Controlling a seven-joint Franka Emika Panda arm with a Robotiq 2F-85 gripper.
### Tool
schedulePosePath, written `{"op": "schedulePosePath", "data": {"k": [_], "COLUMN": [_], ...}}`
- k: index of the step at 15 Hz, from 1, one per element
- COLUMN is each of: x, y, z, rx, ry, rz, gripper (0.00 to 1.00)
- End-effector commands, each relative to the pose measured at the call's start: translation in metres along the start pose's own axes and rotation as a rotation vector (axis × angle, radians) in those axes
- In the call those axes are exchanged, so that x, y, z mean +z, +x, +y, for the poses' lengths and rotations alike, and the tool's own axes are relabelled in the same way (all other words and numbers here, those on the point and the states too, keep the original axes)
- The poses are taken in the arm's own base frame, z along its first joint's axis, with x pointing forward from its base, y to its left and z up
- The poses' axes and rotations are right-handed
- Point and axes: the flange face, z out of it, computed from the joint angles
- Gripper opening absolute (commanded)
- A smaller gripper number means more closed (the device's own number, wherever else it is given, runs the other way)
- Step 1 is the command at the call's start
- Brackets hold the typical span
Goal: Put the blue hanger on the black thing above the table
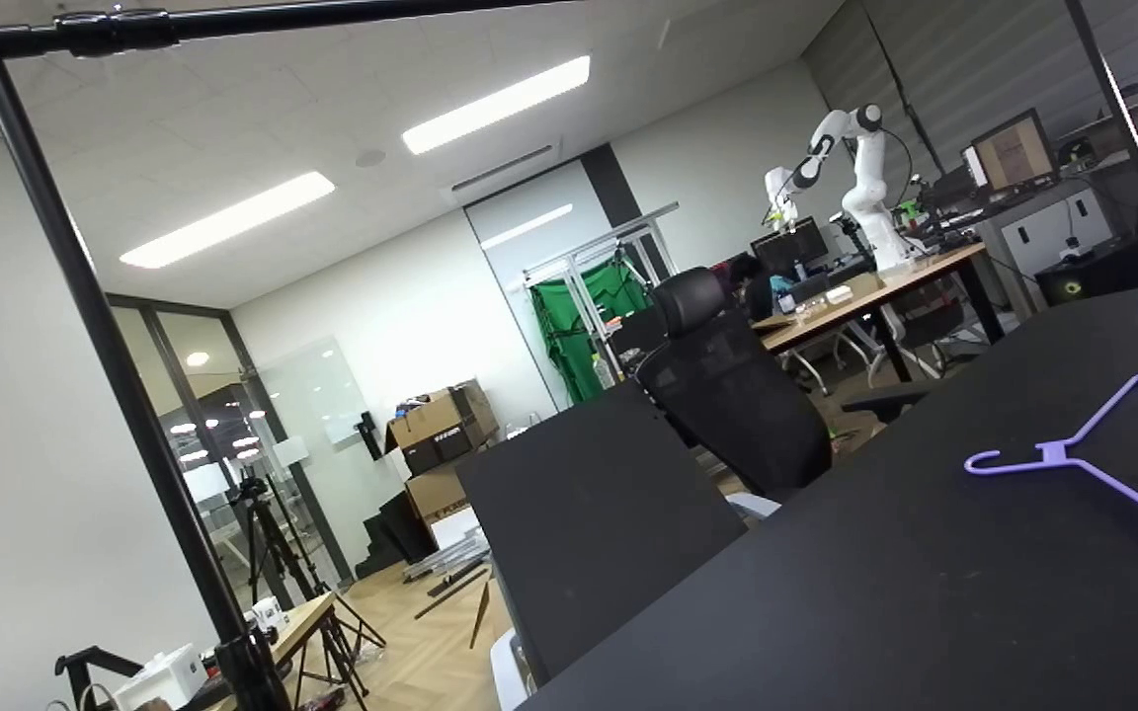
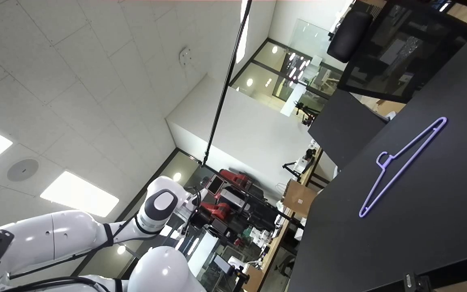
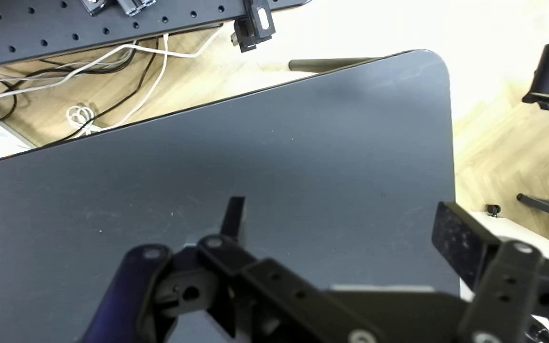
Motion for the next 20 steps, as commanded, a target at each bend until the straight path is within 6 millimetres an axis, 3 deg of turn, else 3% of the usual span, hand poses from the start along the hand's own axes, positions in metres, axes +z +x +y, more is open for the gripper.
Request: {"op": "schedulePosePath", "data": {"k": [1, 4, 9, 14, 16, 20], "x": [0.001, 0.014, 0.056, 0.117, 0.130, 0.173], "y": [0.012, 0.066, 0.151, 0.211, 0.229, 0.289], "z": [0.006, 0.042, 0.118, 0.189, 0.226, 0.250], "rx": [0.022, 0.193, 0.404, 0.511, 0.528, 0.554], "ry": [0.001, 0.039, 0.007, -0.069, -0.131, -0.241], "rz": [0.023, 0.119, 0.298, 0.345, 0.314, 0.313], "gripper": [1.00, 1.00, 1.00, 1.00, 1.00, 1.00]}}
